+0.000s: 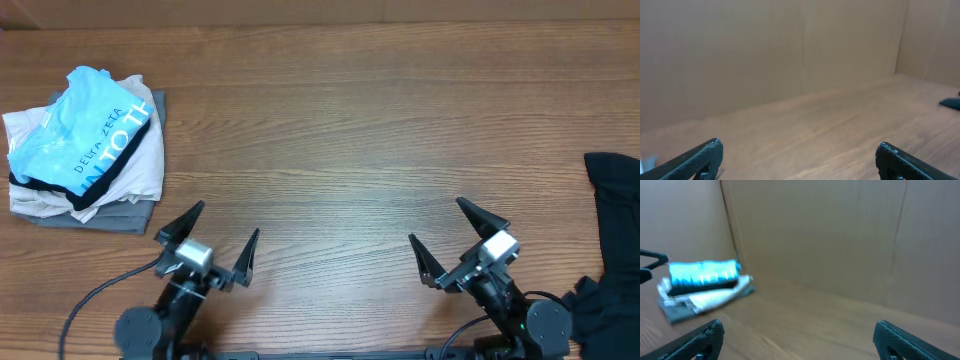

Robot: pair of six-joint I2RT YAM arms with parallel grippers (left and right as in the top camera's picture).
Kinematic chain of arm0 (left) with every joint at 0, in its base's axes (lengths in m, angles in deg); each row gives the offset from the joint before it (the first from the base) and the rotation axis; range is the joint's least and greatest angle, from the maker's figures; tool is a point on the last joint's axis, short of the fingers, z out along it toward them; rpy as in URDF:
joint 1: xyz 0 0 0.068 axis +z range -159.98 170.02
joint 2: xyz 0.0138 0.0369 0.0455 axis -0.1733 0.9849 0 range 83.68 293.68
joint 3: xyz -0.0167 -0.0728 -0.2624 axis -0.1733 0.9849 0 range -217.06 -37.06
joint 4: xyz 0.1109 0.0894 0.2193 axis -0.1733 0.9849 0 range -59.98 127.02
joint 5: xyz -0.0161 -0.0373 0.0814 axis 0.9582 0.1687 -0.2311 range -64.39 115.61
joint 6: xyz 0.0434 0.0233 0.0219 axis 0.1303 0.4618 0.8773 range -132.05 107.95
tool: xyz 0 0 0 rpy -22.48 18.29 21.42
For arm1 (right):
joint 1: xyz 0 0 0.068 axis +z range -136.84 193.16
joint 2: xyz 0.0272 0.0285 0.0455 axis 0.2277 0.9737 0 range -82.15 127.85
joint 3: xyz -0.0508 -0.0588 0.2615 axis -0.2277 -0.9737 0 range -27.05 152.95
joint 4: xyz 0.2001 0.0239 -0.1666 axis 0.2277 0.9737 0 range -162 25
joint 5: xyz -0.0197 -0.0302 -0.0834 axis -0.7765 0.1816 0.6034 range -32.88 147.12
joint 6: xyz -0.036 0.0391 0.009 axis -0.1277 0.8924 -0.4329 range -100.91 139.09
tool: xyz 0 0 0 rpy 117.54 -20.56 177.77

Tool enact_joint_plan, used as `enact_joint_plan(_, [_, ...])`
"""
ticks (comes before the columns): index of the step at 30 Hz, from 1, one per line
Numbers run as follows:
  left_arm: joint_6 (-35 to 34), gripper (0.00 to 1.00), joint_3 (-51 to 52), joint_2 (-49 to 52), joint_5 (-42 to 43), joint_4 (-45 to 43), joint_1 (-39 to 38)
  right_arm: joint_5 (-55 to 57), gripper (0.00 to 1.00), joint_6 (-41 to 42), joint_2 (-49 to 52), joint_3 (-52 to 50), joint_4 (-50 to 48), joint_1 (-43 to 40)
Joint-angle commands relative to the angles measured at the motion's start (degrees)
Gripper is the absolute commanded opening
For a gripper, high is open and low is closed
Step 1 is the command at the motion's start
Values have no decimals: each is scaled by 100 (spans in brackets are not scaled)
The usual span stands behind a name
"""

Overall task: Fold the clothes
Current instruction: 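Reach the right gripper to the black shirt at the right edge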

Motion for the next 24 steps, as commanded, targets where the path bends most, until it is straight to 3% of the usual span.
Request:
enact_joint_plan(1, [-2,100,-866,291,-7,374,-11,7,100,518,42,461,17,-11])
enact_joint_plan(5, [118,100,-1818,1237,-199,1113,-9,251,100,826,643,1038,422,-15])
enact_joint_plan(9, [140,100,-3038,2643,-195,1884,-9,332,100,826,1961,2050,1252,-15])
enact_joint_plan(19, [223,100,-6701,6074,-190,5292,-11,809,100,352,5720,5239,3628,-15])
enact_joint_plan(24, [492,100,-7538,6990,-195,6382,-11,656,100,393,6894,6124,4592,-15])
